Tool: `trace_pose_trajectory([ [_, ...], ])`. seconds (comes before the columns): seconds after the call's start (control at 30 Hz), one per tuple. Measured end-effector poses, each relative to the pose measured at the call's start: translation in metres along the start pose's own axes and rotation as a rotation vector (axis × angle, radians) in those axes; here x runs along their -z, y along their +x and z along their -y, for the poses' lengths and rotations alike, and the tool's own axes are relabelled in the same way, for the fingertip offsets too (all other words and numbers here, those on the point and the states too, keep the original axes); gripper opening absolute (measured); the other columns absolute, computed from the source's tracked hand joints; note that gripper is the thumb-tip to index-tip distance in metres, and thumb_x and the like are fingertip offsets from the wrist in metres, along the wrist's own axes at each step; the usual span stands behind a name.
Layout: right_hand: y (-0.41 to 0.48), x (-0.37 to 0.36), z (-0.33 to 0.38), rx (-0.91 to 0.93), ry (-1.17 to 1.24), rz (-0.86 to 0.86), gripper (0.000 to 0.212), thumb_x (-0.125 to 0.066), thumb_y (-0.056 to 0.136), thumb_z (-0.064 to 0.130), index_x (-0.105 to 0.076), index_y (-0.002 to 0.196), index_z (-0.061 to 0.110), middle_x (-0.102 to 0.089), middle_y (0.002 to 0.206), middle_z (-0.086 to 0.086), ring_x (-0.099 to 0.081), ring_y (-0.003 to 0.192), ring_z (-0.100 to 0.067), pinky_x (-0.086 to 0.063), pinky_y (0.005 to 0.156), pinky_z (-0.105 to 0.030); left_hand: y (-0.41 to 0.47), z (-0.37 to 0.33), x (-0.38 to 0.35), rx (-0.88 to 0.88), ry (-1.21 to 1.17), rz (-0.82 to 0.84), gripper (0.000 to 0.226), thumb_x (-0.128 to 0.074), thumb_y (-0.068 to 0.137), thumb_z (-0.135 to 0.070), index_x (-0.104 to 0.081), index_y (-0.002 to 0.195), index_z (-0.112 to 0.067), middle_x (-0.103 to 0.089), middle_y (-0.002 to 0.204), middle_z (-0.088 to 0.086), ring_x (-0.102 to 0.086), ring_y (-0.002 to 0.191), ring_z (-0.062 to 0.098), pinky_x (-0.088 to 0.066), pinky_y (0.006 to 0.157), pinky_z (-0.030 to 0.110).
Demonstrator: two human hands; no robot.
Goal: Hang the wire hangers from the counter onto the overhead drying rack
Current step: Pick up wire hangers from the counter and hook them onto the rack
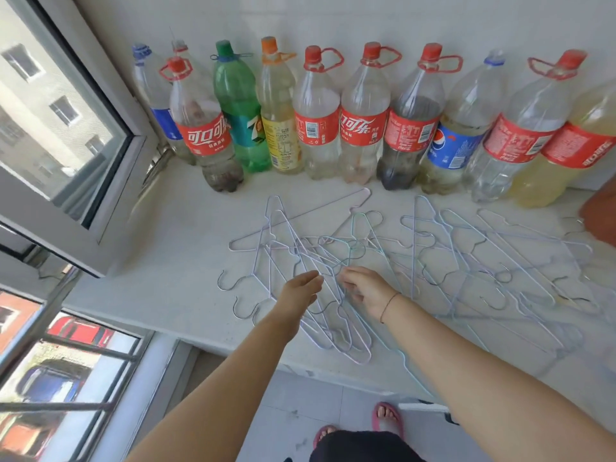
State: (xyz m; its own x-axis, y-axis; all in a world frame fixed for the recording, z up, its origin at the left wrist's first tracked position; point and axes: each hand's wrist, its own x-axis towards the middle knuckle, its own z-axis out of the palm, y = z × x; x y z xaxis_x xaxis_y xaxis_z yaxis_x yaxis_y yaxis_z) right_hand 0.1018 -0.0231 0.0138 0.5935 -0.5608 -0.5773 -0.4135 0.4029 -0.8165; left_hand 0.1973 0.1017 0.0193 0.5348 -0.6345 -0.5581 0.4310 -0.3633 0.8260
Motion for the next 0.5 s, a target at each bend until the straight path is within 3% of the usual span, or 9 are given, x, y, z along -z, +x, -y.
trace_pose_trajectory([
  [0.07, 0.005, 0.001, 0.002, -0.023, 0.018, 0.002, 0.024, -0.048, 0.089, 0.009, -0.050, 0.067, 0.019, -0.043, 0.065, -0.004, -0.035, 0.057, -0.011, -0.020, 0.043, -0.020, 0.005, -0.001, -0.006, 0.017, -0.019, -0.004, 0.035, -0.059, 0.090, -0.018, -0.056, 0.124, -0.008, -0.061, 0.113, 0.008, -0.056, 0.108, 0.021, -0.041, 0.102, 0.032],
  [0.2, 0.008, 0.001, 0.003, -0.111, 0.128, 0.076, 0.016, -0.046, 0.095, 0.023, -0.057, 0.085, 0.019, -0.067, 0.084, -0.002, -0.050, 0.068, -0.010, -0.024, 0.048, -0.021, 0.011, -0.003, -0.017, 0.021, -0.029, 0.035, 0.011, -0.060, 0.085, -0.022, -0.063, 0.094, -0.018, -0.058, 0.094, 0.006, -0.052, 0.091, 0.020, -0.042, 0.093, 0.031],
  [0.27, 0.006, 0.002, 0.004, -0.136, 0.143, 0.155, 0.014, -0.044, 0.096, 0.026, -0.056, 0.090, 0.022, -0.068, 0.088, 0.003, -0.051, 0.071, -0.008, -0.028, 0.055, -0.023, 0.015, -0.003, -0.020, 0.021, -0.060, 0.027, 0.017, -0.058, 0.085, -0.022, -0.063, 0.099, -0.014, -0.061, 0.097, 0.010, -0.052, 0.088, 0.019, -0.042, 0.086, 0.028],
  [0.37, 0.006, 0.009, 0.005, -0.143, 0.182, 0.245, 0.016, -0.042, 0.096, 0.025, -0.057, 0.095, 0.023, -0.071, 0.084, 0.006, -0.055, 0.076, -0.008, -0.033, 0.062, -0.024, 0.013, -0.009, -0.019, 0.021, -0.170, -0.045, 0.010, -0.054, 0.091, -0.012, -0.064, 0.089, -0.010, -0.062, 0.093, 0.013, -0.057, 0.082, 0.021, -0.045, 0.081, 0.029],
  [0.5, 0.009, 0.033, 0.011, -0.089, 0.120, 0.136, 0.016, -0.042, 0.096, 0.015, -0.056, 0.105, 0.014, -0.066, 0.084, -0.002, -0.056, 0.075, -0.012, -0.036, 0.062, -0.024, 0.006, -0.013, -0.004, 0.039, -0.314, -0.144, 0.013, -0.055, 0.092, -0.012, -0.062, 0.094, -0.002, -0.062, 0.080, 0.009, -0.061, 0.071, 0.020, -0.053, 0.073, 0.028],
])
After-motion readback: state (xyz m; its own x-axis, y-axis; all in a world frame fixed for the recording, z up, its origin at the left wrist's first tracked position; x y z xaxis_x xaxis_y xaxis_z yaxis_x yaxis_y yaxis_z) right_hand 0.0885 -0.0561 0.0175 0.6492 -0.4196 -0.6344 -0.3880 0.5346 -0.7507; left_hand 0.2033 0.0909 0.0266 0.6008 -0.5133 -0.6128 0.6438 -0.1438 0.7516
